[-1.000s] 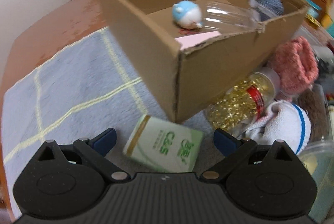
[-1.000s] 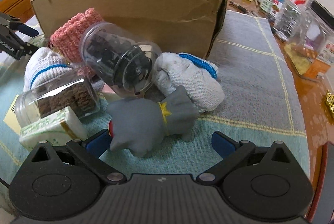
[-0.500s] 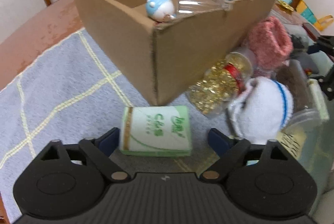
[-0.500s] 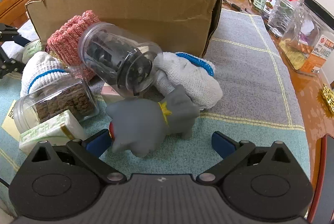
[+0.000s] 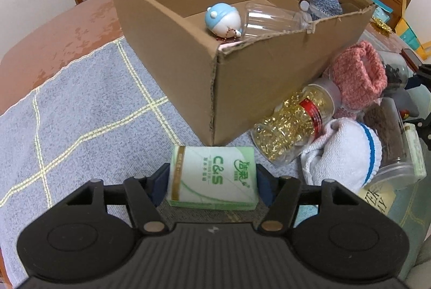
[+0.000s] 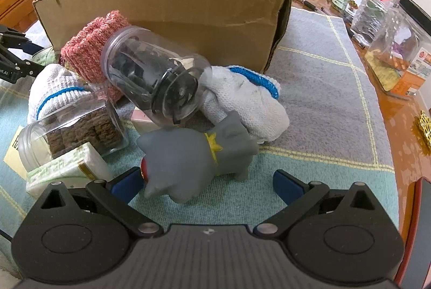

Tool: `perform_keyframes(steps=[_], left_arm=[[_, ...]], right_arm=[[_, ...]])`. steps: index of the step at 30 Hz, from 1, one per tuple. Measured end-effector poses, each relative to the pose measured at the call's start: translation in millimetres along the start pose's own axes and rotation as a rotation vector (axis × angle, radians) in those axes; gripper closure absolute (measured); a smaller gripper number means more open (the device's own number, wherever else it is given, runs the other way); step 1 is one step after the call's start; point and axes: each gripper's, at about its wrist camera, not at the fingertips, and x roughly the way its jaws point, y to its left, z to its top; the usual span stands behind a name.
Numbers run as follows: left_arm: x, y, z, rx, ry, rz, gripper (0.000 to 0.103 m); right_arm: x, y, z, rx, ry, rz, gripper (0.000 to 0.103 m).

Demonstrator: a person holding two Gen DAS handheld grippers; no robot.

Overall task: Organize objects
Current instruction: 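Grasp the C&S tissue pack with the left tool while the right tool approaches the grey toy, then grasp the grey rubber toy with the right tool while the left tool lifts the tissue pack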

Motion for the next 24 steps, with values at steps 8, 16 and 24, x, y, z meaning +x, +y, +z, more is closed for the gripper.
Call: perform_keyframes(steps=[8,16,24], left_arm=[[1,-1,0,-0.011,0.001,0.007,0.038],[-3,-1,-1,-0.048,0.012,0.019,0.039],[-18,-5,-1,-0.088,0.023,0.029,0.039]], right_arm=[[-4,3,11,-0.076,-0.027,0.04,0.012],[-5,6,18,-0.124,0.001,0.044,0.023],[-6,-3,26,-0.085,0.036,0.035,0.024]])
